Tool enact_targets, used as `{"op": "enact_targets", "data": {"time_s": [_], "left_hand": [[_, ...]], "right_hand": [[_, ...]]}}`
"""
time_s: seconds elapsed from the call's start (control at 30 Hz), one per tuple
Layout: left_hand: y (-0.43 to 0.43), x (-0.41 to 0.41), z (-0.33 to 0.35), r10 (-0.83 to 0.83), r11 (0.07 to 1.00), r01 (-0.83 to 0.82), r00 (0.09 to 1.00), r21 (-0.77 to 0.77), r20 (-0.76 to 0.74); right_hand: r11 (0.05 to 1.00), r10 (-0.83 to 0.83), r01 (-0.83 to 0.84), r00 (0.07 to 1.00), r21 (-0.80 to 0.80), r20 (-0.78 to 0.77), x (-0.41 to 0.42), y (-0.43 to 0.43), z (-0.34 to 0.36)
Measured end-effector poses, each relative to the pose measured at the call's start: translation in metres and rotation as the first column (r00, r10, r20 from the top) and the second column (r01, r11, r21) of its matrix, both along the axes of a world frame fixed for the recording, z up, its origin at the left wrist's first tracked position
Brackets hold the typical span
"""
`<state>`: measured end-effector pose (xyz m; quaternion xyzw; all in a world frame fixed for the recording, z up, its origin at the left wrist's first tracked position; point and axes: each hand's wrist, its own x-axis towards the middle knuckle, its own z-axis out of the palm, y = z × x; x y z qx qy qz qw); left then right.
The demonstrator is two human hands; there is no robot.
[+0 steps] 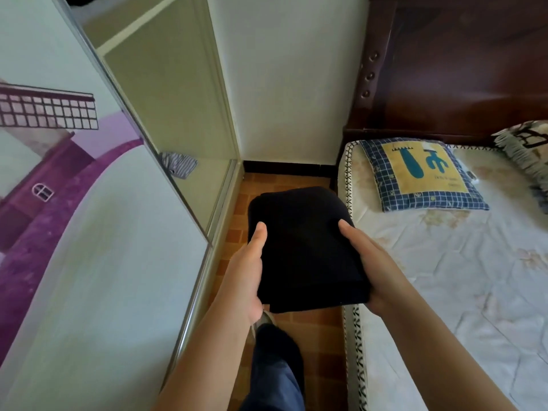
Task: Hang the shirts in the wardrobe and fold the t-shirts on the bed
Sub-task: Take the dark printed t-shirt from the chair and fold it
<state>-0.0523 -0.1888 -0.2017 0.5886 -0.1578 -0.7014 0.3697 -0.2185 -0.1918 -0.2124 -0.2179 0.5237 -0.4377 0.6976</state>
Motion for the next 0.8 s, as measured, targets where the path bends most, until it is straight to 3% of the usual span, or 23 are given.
{"op": "enact_targets", "data": {"time_s": [0.3,0.8], "left_hand": [[-0.183,0.069,0.02,0.093,0.995,-0.095,0.993,-0.018,-0.073],[-0.416,0.098,0.037,0.262,0.964,-0.262,0.965,-0.039,-0.023]], "right_hand": [[0.997,0.071,-0.071,0.997,0.017,-0.026,0.067,-0.196,0.022],[0.984,0.176,-0.176,0.984,0.006,0.028,0.103,-0.451,0.027]]}}
